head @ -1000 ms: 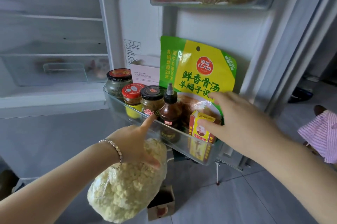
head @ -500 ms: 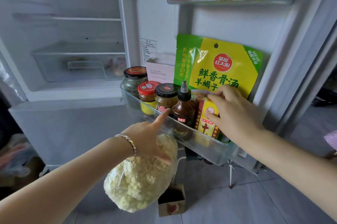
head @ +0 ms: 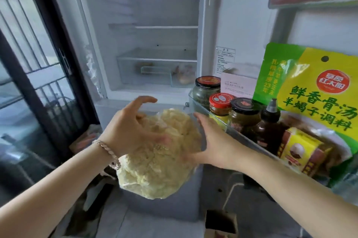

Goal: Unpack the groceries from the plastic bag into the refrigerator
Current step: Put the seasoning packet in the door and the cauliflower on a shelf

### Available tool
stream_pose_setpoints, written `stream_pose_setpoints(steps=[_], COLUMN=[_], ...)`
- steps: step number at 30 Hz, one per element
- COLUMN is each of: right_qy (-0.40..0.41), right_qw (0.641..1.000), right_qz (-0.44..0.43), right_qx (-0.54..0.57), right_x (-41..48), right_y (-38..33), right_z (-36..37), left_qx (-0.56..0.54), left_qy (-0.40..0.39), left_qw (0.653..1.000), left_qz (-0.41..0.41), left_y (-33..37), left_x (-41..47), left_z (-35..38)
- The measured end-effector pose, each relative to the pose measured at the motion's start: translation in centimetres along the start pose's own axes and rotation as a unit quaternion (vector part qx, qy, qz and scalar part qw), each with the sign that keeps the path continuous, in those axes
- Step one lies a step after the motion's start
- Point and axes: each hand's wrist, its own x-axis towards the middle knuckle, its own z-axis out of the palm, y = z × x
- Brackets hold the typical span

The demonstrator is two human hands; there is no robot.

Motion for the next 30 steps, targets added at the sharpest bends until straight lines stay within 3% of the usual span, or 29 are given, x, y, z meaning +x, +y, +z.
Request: stream_pose_setpoints(steps=[2, 5, 8, 13, 18, 22, 25, 30], right_qy=[-0.039, -0.100, -0.085, 0.015, 0.180, 0.300, 0.357, 0.403], right_qw=[0.989, 0.960, 0.952, 0.968, 0.943, 0.904, 0.875, 0.780], right_qz=[0.011, -0.012, -0.038, -0.060, -0.056, -0.040, 0.004, 0.100], right_qx=[0.139, 0.262, 0.291, 0.243, 0.274, 0.301, 0.327, 0.468], right_x=[3.6, 8.7, 13.7, 20.1, 24.4, 28.2, 31.8, 38.4], right_y=[0.3, -0.2, -1.9, -5.0, -6.7, -7.2, -6.2, -2.9], right_z=[1.1, 2.9, 5.4, 8.3, 8.1, 5.5, 3.1, 0.5], left_qx=[-0.026, -0.032, -0.002, 0.039, -0.021, -0.085, -0.071, 0.002], left_qy=[0.041, 0.066, 0.035, -0.061, -0.074, -0.042, -0.035, -0.106], left_qw=[0.999, 0.997, 0.999, 0.995, 0.987, 0.983, 0.986, 0.991], left_qz=[0.004, 0.019, 0.041, 0.075, 0.138, 0.157, 0.150, 0.086], left_y=[-1.4, -3.7, -6.6, -12.5, -14.7, -14.5, -13.7, -15.4], left_x=[0.9, 3.2, 6.5, 13.5, 21.5, 29.0, 33.8, 38.5], left_z=[-2.6, -6.6, -10.2, -14.9, -16.5, -15.6, -13.6, -11.0])
